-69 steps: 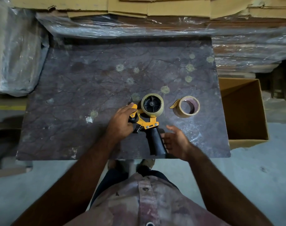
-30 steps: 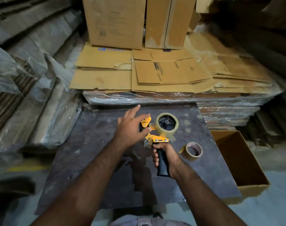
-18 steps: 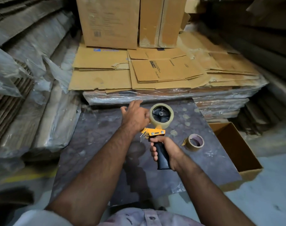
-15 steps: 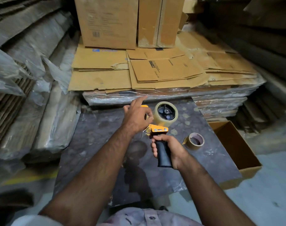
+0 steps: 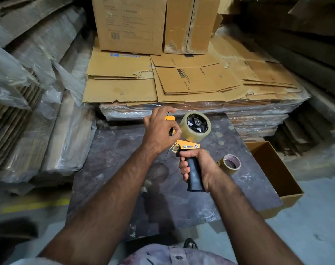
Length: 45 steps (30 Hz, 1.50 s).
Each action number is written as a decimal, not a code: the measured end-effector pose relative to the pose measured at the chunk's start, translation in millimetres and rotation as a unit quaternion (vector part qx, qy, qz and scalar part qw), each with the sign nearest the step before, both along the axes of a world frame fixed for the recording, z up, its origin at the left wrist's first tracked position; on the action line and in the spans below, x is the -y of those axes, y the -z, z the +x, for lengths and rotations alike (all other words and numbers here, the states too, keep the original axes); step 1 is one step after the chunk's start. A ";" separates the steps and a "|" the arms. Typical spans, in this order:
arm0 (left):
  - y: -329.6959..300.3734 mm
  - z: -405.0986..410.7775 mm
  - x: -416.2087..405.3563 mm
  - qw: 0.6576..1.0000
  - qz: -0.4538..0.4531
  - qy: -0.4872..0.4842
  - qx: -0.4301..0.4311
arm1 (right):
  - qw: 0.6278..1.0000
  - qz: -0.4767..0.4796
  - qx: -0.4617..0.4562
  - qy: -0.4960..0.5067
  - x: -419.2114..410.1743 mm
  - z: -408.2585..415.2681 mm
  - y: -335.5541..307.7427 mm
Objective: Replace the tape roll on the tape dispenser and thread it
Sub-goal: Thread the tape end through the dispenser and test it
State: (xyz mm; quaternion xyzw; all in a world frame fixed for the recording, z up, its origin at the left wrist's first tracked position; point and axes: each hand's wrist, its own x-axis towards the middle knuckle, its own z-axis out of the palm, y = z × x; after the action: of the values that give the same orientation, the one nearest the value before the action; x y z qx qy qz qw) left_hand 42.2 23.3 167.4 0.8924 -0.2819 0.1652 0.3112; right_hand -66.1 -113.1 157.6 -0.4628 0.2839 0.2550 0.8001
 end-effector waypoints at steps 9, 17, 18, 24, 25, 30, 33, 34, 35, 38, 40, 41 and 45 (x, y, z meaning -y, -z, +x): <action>22.0 -3.4 -23.8 0.999 0.005 0.020 0.045 | 0.999 0.014 -0.015 0.027 8.1 15.7 2.6; 32.8 -2.7 -34.9 0.986 -0.099 0.006 -0.131 | 1.000 0.015 -0.012 0.009 23.0 13.1 -2.3; 32.4 -3.2 -35.1 0.986 -0.101 0.004 -0.130 | 1.000 0.013 -0.015 0.005 23.7 12.6 -1.5; 34.8 -14.6 -30.8 0.991 -0.085 -0.002 -0.101 | 0.999 -0.020 -0.022 0.015 38.2 13.3 0.4; 33.8 -15.2 -31.2 0.991 -0.087 -0.005 -0.101 | 0.999 -0.025 -0.022 0.014 40.7 13.0 0.3; 25.1 -13.5 -29.7 0.993 -0.077 0.013 -0.091 | 0.999 -0.026 -0.025 0.013 46.1 13.3 -0.8; 22.1 -9.1 -32.7 0.992 -0.091 0.017 -0.091 | 0.999 -0.027 -0.024 0.003 47.1 12.4 -2.5; 20.7 -6.5 -34.6 0.991 -0.099 0.015 -0.093 | 0.999 -0.027 -0.021 -0.002 47.6 11.8 -2.8; 18.2 -3.3 -35.6 0.990 -0.101 0.012 -0.095 | 0.999 -0.027 -0.019 -0.005 48.2 11.5 -3.2; 8.1 5.0 -33.9 0.991 -0.100 0.015 -0.090 | 1.000 -0.021 -0.018 -0.007 49.6 11.6 -7.1; 1.4 4.9 -30.5 0.993 -0.091 0.030 -0.066 | 1.000 -0.022 -0.011 -0.002 52.2 13.7 -11.3; 0.4 3.3 -28.7 0.994 -0.084 0.041 -0.053 | 1.000 -0.023 -0.008 0.003 54.0 14.6 -13.0; 7.9 -9.2 -25.5 0.994 -0.089 0.052 -0.028 | 1.000 -0.026 -0.003 0.017 59.9 16.0 -14.6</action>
State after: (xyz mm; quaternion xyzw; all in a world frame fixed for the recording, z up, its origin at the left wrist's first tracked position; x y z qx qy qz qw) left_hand 33.0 48.8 159.5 0.8494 -0.3036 0.1478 0.4056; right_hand -50.1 -173.0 172.3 -0.4775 0.3004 0.2350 0.7916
